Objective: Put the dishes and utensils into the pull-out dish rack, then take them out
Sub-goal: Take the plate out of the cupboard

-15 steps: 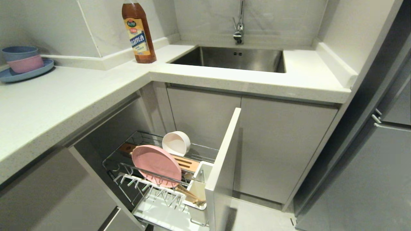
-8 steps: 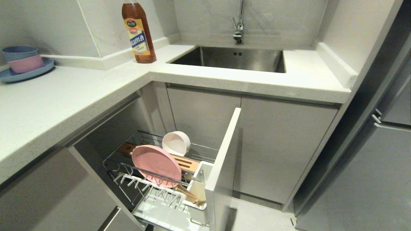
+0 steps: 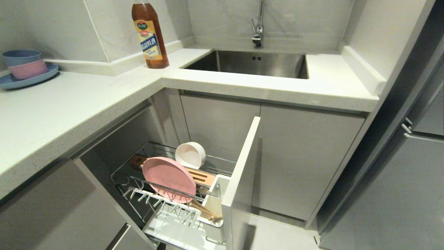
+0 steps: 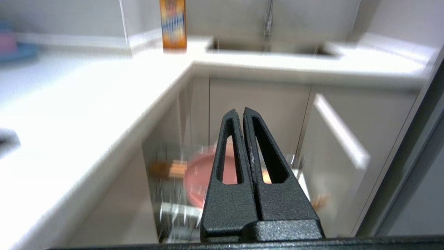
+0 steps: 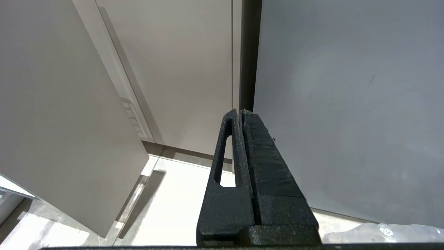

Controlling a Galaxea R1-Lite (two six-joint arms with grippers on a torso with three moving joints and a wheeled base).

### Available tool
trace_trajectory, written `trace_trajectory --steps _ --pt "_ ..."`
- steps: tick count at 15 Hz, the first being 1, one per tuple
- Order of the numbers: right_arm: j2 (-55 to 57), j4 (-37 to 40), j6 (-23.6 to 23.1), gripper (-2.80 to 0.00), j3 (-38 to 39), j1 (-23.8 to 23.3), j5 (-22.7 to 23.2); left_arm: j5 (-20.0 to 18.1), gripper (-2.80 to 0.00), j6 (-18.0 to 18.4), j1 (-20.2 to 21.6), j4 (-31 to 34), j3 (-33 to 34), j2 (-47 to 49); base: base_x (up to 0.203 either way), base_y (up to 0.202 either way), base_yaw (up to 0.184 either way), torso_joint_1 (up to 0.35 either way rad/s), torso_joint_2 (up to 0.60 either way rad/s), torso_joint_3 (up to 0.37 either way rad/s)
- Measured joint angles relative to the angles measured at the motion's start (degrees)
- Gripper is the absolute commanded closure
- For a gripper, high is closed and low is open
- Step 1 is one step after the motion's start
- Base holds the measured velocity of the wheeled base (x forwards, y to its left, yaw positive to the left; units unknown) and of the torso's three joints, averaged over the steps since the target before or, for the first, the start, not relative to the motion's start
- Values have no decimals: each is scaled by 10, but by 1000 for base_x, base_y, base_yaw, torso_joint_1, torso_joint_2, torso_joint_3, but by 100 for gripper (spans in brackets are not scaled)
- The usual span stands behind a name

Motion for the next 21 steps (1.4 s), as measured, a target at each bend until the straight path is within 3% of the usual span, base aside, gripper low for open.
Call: trace_trajectory --steps 3,7,10,13,18,21 --pt "0 0 0 0 0 0 0 -1 0 -45 8 22 -142 97 0 0 0 0 0 0" --pt "0 0 0 0 0 0 0 -6 0 -177 39 72 -320 240 0 0 0 0 0 0" --pt "0 0 0 0 0 0 0 -8 0 -286 38 168 -428 340 0 0 0 0 0 0" --pt "0 0 0 0 0 0 0 -11 0 -369 -32 281 -500 416 0 0 0 0 0 0" --pt "0 0 0 0 0 0 0 4 0 -398 -141 429 -542 521 0 0 0 0 0 0" --pt "0 0 0 0 0 0 0 8 0 -431 -187 451 -543 574 0 0 0 0 0 0"
